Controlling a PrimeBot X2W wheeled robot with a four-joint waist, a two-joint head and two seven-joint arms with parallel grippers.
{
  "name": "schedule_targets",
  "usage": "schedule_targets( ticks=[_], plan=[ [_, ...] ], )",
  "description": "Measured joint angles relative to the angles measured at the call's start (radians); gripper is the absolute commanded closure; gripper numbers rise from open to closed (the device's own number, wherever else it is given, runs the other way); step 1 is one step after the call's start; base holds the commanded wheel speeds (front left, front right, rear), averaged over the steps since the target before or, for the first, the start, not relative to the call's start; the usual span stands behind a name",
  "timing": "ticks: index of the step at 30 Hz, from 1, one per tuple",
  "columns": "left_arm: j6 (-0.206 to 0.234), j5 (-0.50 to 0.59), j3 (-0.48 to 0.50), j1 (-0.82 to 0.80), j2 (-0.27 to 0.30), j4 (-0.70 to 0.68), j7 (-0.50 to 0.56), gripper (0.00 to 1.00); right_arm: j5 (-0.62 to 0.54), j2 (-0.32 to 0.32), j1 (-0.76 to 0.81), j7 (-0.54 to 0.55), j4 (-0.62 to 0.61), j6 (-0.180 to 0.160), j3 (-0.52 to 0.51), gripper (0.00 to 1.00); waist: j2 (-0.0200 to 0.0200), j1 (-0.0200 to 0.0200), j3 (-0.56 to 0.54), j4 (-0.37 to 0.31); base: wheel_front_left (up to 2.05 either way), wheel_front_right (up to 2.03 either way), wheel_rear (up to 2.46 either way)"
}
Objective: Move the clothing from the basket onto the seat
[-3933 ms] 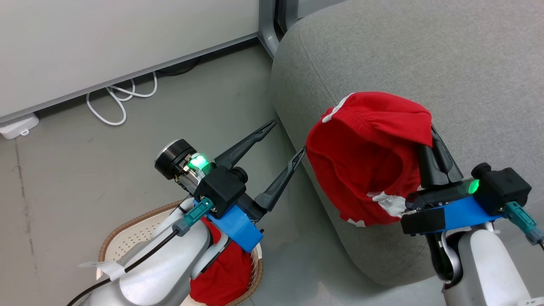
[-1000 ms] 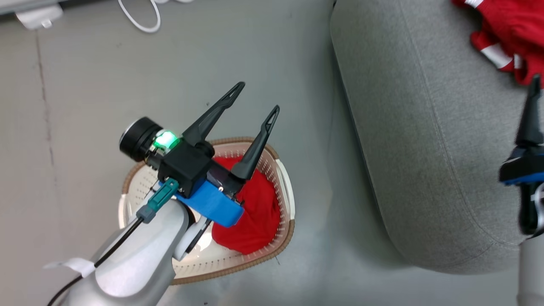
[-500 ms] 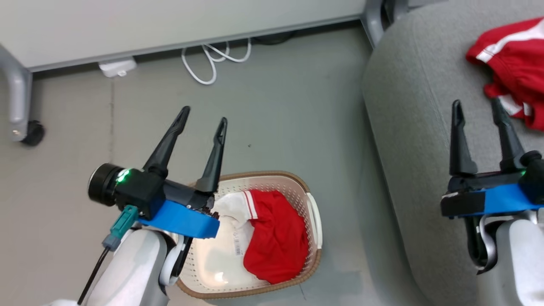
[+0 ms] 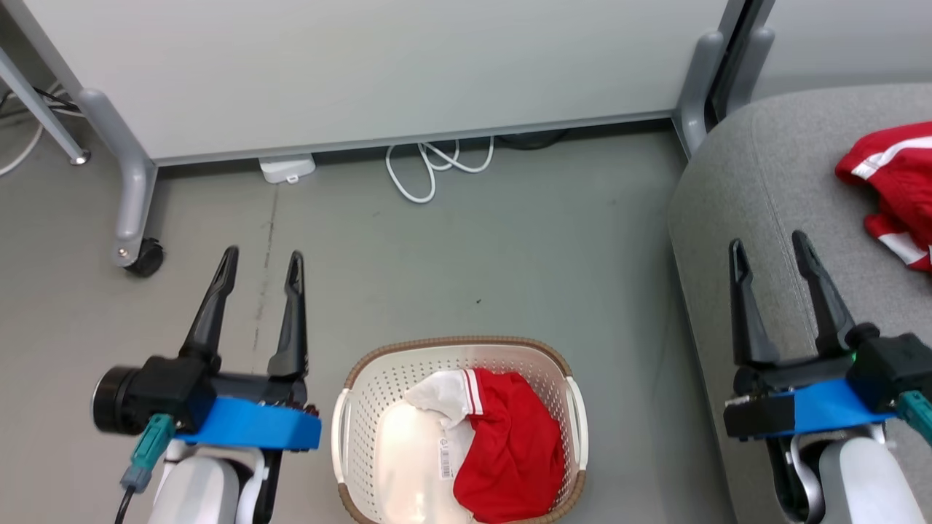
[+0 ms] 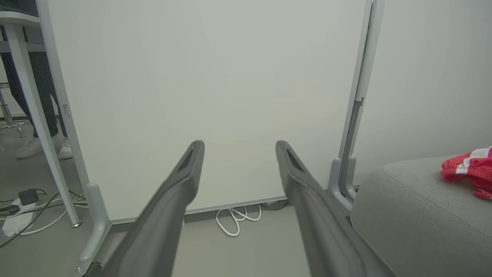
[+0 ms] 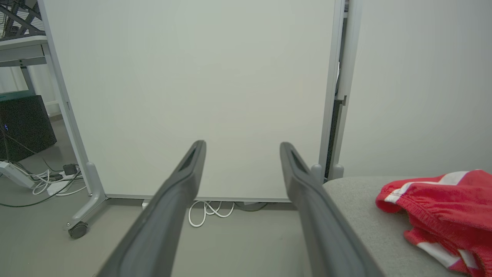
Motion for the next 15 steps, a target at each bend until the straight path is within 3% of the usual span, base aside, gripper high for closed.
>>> schedule_targets(
  ticks=[15],
  plan=[
    [-0.017, 0.041, 0.101, 0.152, -0.045, 0.006, 0.000, 0.00, 0.044, 0.001, 0.144, 0.000, 0.014, 0.000, 0.030, 0.00, 0.0000, 0.0001, -0.096, 0.017, 0.00, 0.00, 0.00]
  ],
)
